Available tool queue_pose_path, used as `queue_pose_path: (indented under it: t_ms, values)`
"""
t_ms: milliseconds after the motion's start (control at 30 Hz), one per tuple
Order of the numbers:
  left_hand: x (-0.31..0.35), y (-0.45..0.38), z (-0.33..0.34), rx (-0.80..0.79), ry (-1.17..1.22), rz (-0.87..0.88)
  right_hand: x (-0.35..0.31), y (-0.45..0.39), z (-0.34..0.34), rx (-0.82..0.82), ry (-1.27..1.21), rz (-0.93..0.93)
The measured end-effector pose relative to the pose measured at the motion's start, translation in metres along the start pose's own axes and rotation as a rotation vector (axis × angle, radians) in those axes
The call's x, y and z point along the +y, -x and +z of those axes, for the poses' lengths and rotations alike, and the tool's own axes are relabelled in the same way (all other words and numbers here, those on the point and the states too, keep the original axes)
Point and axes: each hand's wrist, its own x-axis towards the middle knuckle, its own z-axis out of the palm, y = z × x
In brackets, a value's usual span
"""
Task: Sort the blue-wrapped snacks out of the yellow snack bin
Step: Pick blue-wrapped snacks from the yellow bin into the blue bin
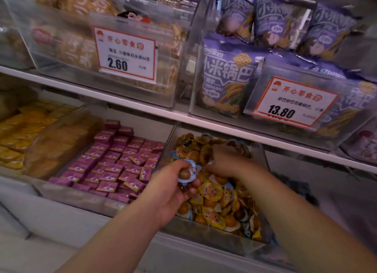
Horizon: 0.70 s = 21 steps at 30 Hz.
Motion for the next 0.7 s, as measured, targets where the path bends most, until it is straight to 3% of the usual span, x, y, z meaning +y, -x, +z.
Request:
queue_pose_path:
  t_ms: [67, 233, 367, 433, 500, 567, 700]
  values:
    - [-0.001, 0.001, 0.000, -0.001, -0.009, 0.007, 0.004, 0.007, 0.000, -0.041, -0.113, 0.004]
    - [-0.002, 0.001, -0.002, 0.008, -0.044, 0.025, 0.020, 0.019, -0.002, 0.096, -0.345, -0.029]
    - [-0.004, 0.000, -0.003, 0.028, -0.059, 0.049, 0.024, 0.024, -0.003, 0.203, -0.851, 0.049]
    - [-0.005, -0.002, -0.002, 0.038, -0.064, 0.060, 0.027, 0.026, -0.003, 0.255, -0.943, 0.069]
    - [-0.006, -0.003, -0.002, 0.048, -0.069, 0.080, 0.032, 0.023, -0.004, 0.312, -0.783, 0.104]
    - [-0.007, -0.005, -0.003, 0.059, -0.076, 0.102, 0.034, 0.021, -0.009, 0.303, -0.464, 0.148]
    - [-0.009, -0.009, -0.003, 0.077, -0.094, 0.130, 0.028, 0.014, -0.014, 0.038, -0.214, 0.037]
